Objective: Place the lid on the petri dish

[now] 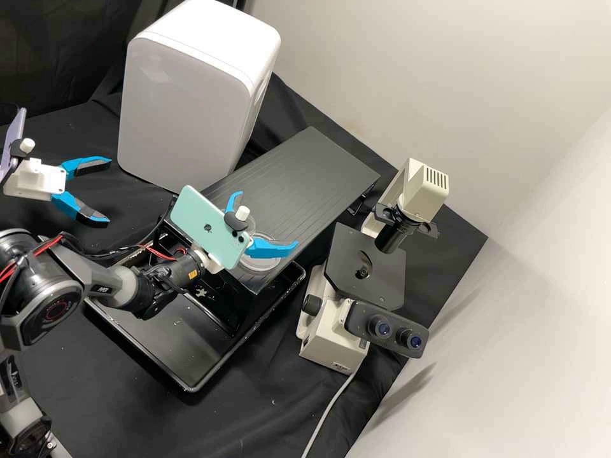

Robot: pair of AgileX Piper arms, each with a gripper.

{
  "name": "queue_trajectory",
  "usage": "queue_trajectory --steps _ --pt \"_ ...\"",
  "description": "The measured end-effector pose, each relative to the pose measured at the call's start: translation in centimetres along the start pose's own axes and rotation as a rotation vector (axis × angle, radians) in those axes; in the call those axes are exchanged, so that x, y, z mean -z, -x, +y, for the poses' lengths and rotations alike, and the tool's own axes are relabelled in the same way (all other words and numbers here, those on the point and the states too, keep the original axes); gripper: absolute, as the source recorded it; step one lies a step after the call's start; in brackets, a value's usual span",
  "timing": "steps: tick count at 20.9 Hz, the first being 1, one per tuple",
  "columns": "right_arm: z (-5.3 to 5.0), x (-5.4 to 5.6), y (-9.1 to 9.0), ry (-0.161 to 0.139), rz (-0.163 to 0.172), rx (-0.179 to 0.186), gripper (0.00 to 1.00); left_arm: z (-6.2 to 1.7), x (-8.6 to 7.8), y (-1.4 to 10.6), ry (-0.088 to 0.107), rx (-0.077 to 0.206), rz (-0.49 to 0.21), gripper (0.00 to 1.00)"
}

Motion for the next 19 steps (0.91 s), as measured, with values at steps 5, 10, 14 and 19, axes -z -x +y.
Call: queue_trajectory --steps 5,10,14,19 --pt "0.0 0.0 0.0 0.0 0.0 0.0 1.0 -0.02 -0.1 0.0 -0.001 0.001 -0.006 1.0" --pt "-0.1 -0.1 0.1 0.0 0.0 0.0 1.0 -0.07 -0.3 0.0 -0.005 0.007 -0.028 1.0" --pt "-0.7 0.9 0.8 0.015 0.032 0.017 1.0 -0.07 -0.3 0.0 -0.005 0.007 -0.028 1.0" --pt "-2.3 2.8 1.3 0.11 0.125 0.035 1.0 -0.05 -0.2 0.0 -0.005 0.006 -0.023 1.0"
